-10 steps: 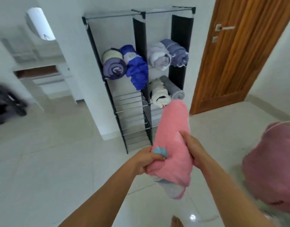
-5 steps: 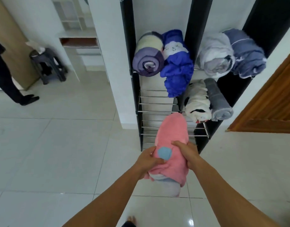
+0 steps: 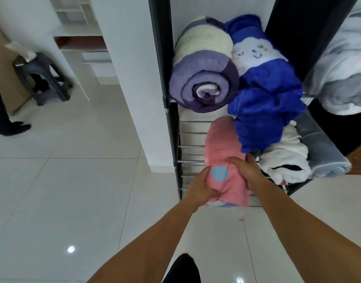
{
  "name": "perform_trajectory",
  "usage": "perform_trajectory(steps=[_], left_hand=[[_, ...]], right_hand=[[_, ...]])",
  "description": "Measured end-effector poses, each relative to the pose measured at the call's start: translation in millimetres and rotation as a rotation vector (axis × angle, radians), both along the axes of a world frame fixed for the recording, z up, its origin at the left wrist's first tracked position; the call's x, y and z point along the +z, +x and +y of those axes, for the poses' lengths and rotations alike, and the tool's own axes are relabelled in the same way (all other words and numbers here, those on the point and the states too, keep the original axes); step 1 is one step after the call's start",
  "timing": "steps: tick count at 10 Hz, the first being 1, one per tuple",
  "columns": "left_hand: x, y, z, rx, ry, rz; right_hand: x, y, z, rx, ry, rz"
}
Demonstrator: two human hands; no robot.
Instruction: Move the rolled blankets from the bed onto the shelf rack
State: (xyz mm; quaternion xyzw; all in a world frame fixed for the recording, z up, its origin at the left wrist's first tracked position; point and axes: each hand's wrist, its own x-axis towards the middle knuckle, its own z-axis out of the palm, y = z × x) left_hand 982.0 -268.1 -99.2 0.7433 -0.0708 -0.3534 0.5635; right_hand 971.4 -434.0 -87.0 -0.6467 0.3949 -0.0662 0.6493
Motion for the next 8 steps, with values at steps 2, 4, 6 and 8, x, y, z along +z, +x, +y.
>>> perform_trajectory(steps=[2,4,6,8], left_hand=[[-21.7,73.7,-38.7,0.073,0.046,-0.109],[-36.6,91.9,-60.9,0.055,0.098,-0.031],[-45.0,88.2,-72.2,0.086,0.129,0.034],[-28.1,57.4,-52.2,0.11,0.291,-0.011]], right_hand=[[-33.3,59.6,-32.4,-0.009,-0.047,0.02],[-51.4,52.1,-31.1,-0.022,-0.285,0.157],[-58.1,34.6,-29.4,-0.029,-0.285,0.235],[-29.4,-20.4,-14.7,0.023,-0.192,0.217]])
